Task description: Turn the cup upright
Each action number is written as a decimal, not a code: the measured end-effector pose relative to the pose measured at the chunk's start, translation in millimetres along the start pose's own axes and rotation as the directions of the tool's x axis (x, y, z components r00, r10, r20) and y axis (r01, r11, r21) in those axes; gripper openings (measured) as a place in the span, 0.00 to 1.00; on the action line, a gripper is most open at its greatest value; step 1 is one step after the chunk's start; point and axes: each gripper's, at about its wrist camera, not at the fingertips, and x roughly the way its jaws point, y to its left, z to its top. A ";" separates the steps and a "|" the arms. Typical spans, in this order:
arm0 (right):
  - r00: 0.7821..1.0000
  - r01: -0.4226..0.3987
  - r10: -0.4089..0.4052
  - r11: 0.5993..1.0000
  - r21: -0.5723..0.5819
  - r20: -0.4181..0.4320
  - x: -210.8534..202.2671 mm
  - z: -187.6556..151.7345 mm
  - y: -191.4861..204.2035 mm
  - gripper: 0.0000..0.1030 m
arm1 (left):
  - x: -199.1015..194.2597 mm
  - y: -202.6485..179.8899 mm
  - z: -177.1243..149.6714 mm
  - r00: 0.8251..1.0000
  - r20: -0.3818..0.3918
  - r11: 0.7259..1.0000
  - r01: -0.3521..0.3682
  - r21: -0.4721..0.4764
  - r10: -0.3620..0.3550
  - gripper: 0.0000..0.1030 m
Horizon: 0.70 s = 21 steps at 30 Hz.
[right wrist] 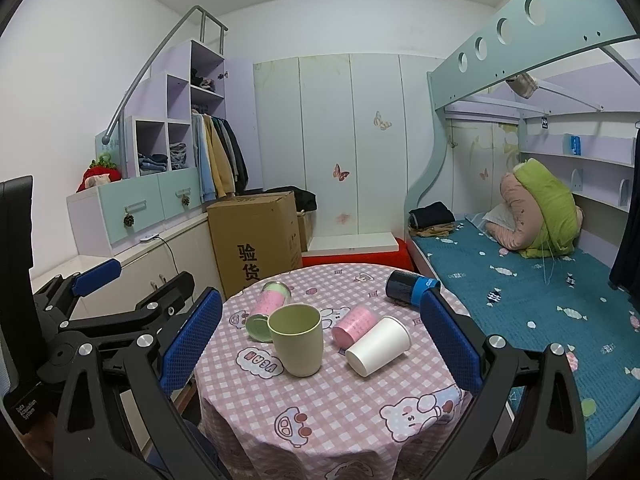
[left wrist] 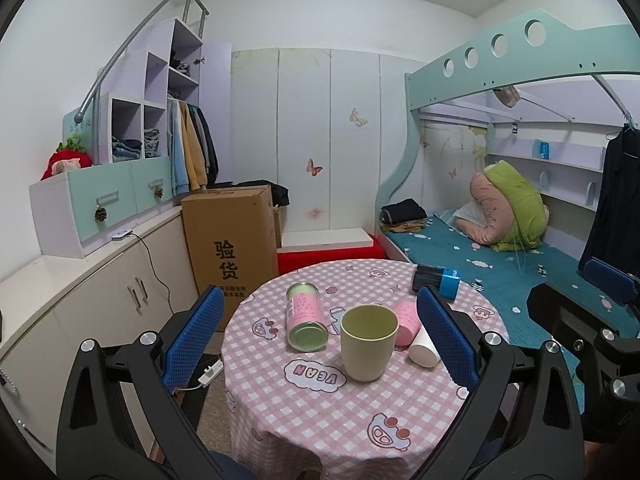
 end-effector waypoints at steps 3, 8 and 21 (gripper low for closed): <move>1.000 0.002 -0.002 1.000 0.001 -0.002 1.9 -0.3 -1.2 0.93 | 0.3 0.3 -0.6 1.000 0.000 1.000 0.000 0.000 0.000 0.94; 1.000 0.002 -0.002 1.000 0.003 -0.007 4.6 -2.7 1.8 0.93 | 1.4 1.1 -1.0 1.000 -0.003 1.000 -0.001 0.002 0.001 0.94; 1.000 0.000 0.000 1.000 0.007 -0.008 7.1 -2.1 -1.2 0.93 | 3.0 2.1 -2.8 1.000 0.002 1.000 -0.005 0.006 0.005 0.94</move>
